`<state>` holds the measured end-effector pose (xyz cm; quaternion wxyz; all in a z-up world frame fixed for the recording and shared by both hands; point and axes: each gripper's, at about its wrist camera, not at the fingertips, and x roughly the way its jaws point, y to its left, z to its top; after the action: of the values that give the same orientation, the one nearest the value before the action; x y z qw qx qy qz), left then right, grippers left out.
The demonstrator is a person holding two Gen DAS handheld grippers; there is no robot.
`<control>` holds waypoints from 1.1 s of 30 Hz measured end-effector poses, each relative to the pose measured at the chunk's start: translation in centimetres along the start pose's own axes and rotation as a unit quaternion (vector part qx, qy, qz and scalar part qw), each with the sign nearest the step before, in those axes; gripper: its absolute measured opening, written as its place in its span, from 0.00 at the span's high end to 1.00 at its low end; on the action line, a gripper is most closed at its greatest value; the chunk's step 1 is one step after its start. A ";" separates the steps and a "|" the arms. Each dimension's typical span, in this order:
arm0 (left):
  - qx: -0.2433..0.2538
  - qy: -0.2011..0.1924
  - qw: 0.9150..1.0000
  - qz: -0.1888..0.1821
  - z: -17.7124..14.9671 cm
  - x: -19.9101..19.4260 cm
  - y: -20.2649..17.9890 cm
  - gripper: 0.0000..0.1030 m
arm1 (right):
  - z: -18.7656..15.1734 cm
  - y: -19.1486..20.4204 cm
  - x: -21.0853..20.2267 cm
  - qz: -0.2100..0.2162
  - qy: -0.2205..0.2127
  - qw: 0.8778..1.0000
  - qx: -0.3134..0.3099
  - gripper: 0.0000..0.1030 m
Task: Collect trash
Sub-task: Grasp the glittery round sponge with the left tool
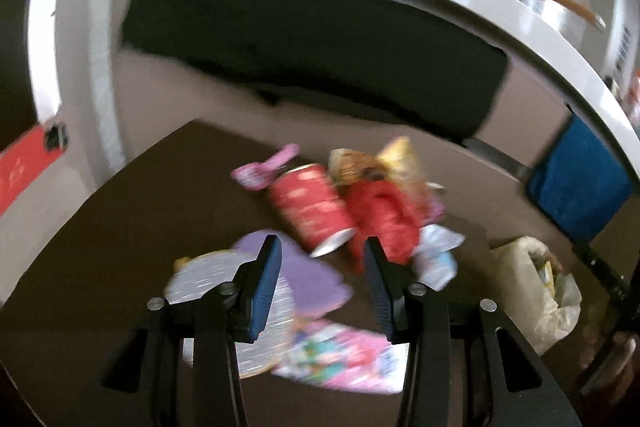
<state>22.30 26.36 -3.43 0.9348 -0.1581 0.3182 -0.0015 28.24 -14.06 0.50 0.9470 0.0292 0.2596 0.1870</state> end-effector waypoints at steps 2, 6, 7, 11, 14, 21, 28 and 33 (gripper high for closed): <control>-0.007 -0.004 1.000 0.014 -0.6 -0.8 2.0 0.58 | -0.2 2.7 1.4 0.030 0.015 0.999 -0.016 0.58; -0.016 -0.014 1.000 0.018 -1.5 -1.8 5.4 0.58 | -1.3 8.0 4.3 0.116 0.060 0.990 -0.048 0.58; -0.018 -0.013 1.000 0.015 -1.6 -1.9 5.9 0.58 | -1.6 9.3 5.0 0.133 0.071 0.987 -0.061 0.58; -0.023 0.001 1.000 0.000 -2.1 -1.4 8.0 0.58 | -3.2 14.7 7.7 0.190 0.116 0.969 -0.107 0.58; -0.031 0.008 0.999 -0.010 -2.4 -0.7 9.0 0.58 | -4.1 17.8 9.4 0.208 0.140 0.959 -0.132 0.58; -0.039 0.045 0.997 -0.050 -3.1 1.9 11.0 0.58 | -5.6 21.9 12.5 0.234 0.192 0.940 -0.157 0.58; -0.097 0.063 0.991 -0.070 -2.1 4.7 13.4 0.58 | -5.8 24.0 13.1 0.229 0.196 0.938 -0.172 0.85; -0.121 0.066 0.987 -0.084 -2.1 5.2 14.5 0.58 | -6.3 27.6 13.7 0.262 0.207 0.927 -0.171 0.89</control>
<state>23.78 38.98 -12.39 0.8823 -0.2958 0.3626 -0.0515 26.60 16.32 -7.28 0.7799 -0.1051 0.3973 0.4720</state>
